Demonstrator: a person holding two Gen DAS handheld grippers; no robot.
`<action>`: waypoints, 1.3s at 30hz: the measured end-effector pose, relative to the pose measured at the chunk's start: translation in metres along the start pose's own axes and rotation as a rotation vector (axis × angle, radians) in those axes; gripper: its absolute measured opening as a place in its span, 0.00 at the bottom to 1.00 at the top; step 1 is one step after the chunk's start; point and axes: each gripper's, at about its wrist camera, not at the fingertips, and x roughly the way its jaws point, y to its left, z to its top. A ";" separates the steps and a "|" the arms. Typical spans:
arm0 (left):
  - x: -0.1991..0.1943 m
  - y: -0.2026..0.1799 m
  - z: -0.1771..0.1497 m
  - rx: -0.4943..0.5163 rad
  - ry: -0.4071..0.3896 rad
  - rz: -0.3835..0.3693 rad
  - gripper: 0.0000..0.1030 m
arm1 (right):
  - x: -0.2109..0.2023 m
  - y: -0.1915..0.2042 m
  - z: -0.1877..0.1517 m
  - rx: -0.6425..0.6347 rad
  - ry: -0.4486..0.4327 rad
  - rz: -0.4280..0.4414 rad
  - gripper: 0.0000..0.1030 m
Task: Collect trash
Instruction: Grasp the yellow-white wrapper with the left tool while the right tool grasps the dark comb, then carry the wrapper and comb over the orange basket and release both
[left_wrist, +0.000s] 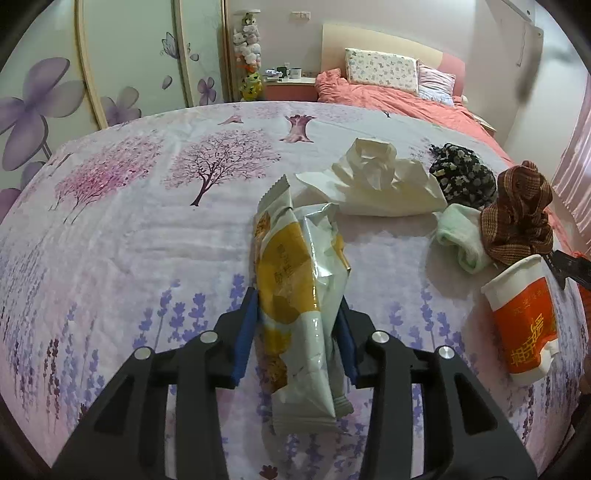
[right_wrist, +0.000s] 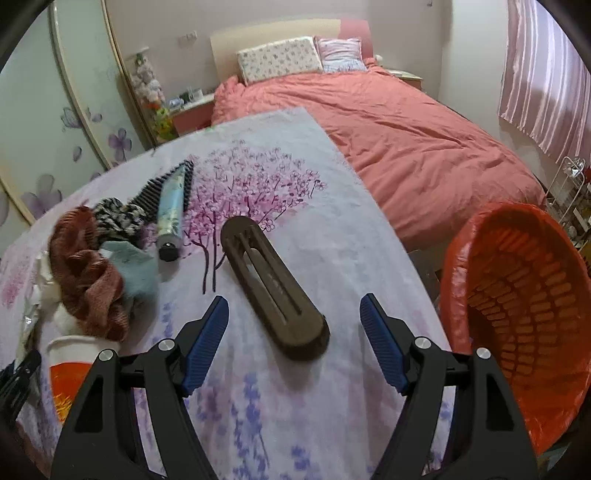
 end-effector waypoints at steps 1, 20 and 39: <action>0.000 0.000 0.000 0.000 0.000 -0.002 0.40 | 0.002 0.001 -0.001 -0.010 0.006 -0.006 0.68; 0.007 -0.004 0.007 0.014 0.002 -0.002 0.41 | -0.007 0.012 -0.009 -0.074 -0.030 -0.021 0.37; -0.038 0.001 0.012 -0.003 -0.080 -0.107 0.30 | -0.056 -0.002 -0.024 -0.017 -0.119 0.078 0.30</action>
